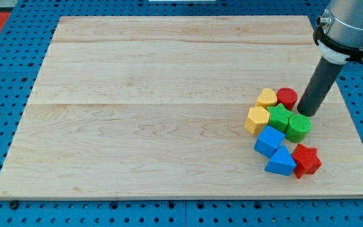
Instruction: Slightly push the red circle towards yellow heart
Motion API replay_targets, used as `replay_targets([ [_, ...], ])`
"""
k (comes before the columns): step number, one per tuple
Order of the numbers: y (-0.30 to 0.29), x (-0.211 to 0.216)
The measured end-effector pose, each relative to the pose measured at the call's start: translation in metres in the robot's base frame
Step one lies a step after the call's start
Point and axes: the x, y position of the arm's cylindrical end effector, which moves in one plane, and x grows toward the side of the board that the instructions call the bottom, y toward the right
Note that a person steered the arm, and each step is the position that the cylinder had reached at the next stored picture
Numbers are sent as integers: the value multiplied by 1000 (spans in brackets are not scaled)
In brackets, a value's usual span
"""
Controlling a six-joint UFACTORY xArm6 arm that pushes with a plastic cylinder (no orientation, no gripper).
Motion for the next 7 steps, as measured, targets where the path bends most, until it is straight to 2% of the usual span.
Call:
replay_targets([
  [1, -28, -13],
  [2, -58, -68],
  [3, -84, -141],
  [4, -109, -188],
  [5, -135, -202],
  [6, -186, -203],
  [7, -167, -230],
])
